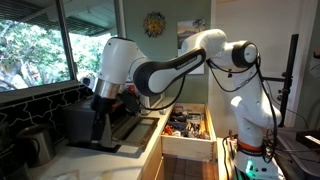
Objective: Put the white paper towel on the microwave on the counter
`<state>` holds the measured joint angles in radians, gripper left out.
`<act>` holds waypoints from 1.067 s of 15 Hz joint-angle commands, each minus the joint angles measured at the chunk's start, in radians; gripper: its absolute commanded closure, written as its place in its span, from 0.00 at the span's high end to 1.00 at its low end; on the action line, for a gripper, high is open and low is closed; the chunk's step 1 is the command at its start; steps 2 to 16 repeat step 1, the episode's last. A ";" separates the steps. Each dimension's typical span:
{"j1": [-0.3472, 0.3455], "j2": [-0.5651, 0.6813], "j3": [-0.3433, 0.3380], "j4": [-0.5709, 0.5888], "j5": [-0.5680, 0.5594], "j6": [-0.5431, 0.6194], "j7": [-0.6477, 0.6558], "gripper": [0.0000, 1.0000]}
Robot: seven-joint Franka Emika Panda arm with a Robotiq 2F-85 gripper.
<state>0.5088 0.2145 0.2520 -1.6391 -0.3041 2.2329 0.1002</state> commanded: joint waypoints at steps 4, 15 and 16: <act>-0.040 -0.211 0.014 -0.237 -0.094 0.093 0.040 1.00; -0.040 -0.211 0.014 -0.237 -0.094 0.093 0.040 1.00; -0.040 -0.211 0.014 -0.237 -0.094 0.093 0.040 1.00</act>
